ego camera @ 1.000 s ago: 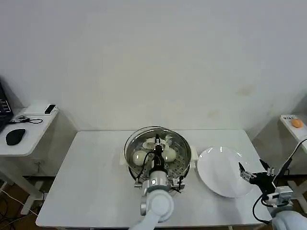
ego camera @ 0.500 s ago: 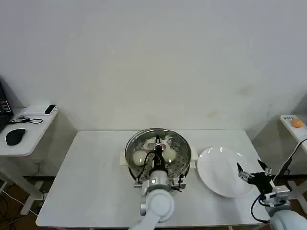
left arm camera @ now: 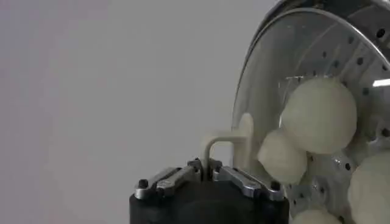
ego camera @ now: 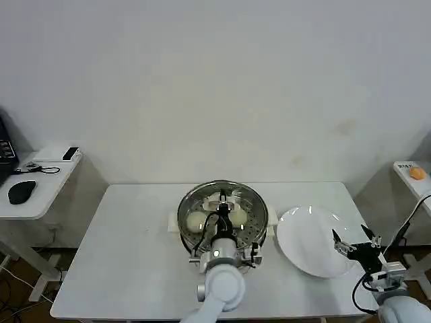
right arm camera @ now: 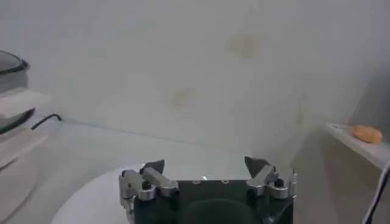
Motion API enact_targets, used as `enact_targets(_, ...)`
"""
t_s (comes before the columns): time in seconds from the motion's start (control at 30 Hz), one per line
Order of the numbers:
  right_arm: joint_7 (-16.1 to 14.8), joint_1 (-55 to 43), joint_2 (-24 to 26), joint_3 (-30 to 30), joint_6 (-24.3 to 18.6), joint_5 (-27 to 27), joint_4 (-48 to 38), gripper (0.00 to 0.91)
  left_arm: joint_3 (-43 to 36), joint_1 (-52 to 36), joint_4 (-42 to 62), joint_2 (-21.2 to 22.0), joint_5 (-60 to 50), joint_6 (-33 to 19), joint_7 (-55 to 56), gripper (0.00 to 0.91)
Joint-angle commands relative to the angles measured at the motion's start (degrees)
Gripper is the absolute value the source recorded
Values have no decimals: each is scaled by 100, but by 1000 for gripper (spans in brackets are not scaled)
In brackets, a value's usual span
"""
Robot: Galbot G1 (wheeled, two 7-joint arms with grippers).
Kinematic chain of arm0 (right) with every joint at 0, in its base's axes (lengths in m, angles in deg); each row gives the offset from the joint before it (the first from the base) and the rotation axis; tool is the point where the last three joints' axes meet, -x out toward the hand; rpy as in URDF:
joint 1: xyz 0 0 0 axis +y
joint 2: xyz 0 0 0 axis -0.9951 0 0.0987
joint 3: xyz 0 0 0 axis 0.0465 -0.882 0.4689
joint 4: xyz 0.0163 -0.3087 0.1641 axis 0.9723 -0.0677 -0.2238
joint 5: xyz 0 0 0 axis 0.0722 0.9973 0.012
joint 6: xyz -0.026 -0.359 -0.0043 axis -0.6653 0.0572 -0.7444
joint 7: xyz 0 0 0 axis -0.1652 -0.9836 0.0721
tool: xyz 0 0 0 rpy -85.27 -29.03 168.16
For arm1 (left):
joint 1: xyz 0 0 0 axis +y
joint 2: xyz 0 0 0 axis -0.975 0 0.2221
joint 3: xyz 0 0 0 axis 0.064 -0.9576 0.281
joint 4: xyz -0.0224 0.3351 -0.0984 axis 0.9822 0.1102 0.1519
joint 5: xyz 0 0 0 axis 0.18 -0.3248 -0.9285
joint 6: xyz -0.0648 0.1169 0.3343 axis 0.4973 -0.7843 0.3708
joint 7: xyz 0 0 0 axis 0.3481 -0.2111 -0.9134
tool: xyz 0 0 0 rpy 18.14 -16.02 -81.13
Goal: Take steamed baozi put them in steamer then cover it.
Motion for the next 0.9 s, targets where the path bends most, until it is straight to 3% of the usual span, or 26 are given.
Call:
enact_targets(0.03,-8,-11,-12,-9,-13,24,-9,907,-8,-17,25,4,54,0,5,0)
enact_targets(0.63,-28,2,-28,-11,-72,33,-37,907,-5,70,72,-1,97,-9,109,0)
enact_targets(0.67,-27,1,-23,-10,-73,31,-38,907,-21,91,72,1,172,-7,252,343)
enact_targets(0.73,-29,-4,-20,-9,-77,30,-43,907,-28,105,81,4,289,-11,470,907)
enact_targets(0.9,-30,-10,-37,-21,-83,33,-52,907,-36,121,16,2,361,-15,452,907)
